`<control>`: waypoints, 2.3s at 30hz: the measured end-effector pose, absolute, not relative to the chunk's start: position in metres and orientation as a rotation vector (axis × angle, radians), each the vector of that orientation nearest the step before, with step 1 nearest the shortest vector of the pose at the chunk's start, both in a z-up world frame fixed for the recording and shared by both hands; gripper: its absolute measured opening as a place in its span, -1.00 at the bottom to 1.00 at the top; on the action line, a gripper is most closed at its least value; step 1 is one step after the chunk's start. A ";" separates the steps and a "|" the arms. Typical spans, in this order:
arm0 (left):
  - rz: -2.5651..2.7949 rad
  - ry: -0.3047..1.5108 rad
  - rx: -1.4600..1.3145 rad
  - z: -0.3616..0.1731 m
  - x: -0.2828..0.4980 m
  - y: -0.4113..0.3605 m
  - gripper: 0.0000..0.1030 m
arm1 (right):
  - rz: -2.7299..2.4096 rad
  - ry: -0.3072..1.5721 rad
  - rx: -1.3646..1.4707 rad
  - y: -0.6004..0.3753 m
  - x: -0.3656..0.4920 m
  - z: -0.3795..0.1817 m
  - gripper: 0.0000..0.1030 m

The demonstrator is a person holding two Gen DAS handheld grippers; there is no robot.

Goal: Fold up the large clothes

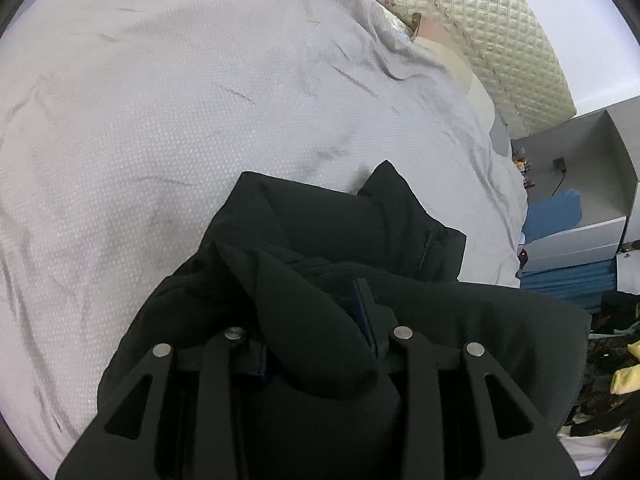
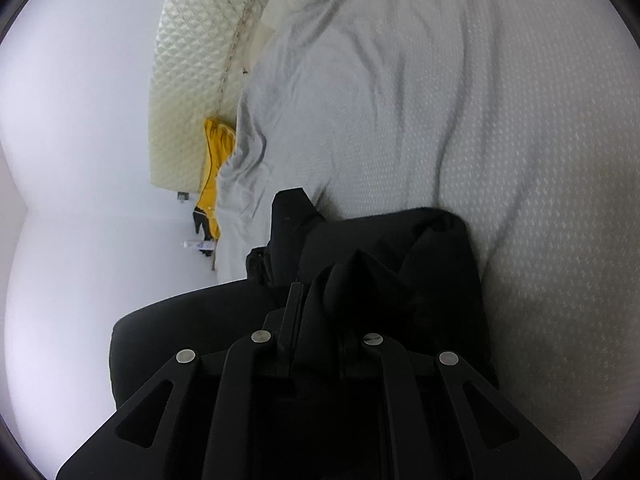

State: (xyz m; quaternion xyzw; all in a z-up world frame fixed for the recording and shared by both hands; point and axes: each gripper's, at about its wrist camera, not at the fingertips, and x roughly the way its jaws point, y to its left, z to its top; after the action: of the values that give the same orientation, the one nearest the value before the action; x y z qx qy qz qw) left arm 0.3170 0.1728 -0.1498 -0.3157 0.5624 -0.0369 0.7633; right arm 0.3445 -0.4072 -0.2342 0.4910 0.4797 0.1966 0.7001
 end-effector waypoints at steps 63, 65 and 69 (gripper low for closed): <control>-0.127 0.693 -0.067 -0.104 0.206 0.043 0.60 | 0.298 0.636 0.150 -0.237 0.236 -0.135 0.52; -0.114 0.687 -0.051 -0.104 0.221 0.045 0.60 | 0.290 0.630 0.136 -0.237 0.245 -0.135 0.53; -0.085 0.701 -0.026 -0.111 0.245 0.042 0.60 | 0.258 0.646 0.105 -0.235 0.275 -0.142 0.55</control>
State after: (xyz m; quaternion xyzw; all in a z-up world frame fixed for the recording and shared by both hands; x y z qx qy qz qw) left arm 0.2451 0.0417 -0.1107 -0.0127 0.3432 -0.0417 0.9382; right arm 0.2751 -0.2351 -0.1418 0.0512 0.3163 0.1265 0.9388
